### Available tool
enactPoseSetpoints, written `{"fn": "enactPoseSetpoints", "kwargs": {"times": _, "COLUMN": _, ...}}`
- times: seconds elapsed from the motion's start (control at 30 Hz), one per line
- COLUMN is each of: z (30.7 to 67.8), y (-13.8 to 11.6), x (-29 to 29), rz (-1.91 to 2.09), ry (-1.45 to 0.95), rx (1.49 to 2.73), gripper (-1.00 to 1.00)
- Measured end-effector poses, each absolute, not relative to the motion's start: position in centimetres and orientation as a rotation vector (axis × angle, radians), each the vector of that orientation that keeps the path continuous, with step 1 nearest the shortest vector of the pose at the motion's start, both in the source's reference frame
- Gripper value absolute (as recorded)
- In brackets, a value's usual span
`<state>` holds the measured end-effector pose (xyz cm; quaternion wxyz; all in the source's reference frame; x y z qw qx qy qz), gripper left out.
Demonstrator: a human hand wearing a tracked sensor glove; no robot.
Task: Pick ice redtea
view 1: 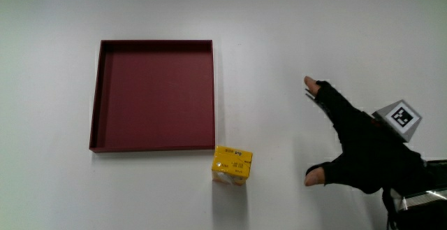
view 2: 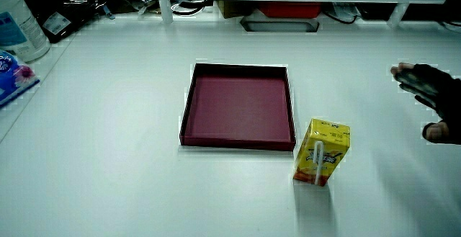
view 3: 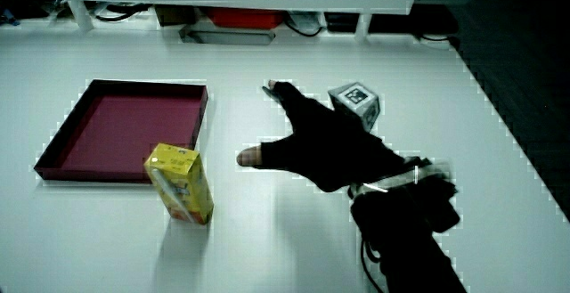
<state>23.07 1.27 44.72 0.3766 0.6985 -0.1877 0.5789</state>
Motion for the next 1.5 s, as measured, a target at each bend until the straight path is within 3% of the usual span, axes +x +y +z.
{"fn": "enactPoseSetpoints", "kwargs": {"times": 0.8, "z": 48.7, "y": 4.2, "x": 16.0, "rz": 1.487, "ry": -0.525, "rx": 1.595, "gripper": 0.00}}
{"fn": "enactPoseSetpoints", "kwargs": {"times": 1.33, "z": 50.0, "y": 5.0, "x": 14.8, "rz": 1.527, "ry": -0.521, "rx": 1.562, "gripper": 0.00}}
{"fn": "enactPoseSetpoints", "kwargs": {"times": 1.5, "z": 50.2, "y": 5.0, "x": 15.1, "rz": 1.621, "ry": -0.495, "rx": 1.568, "gripper": 0.18}}
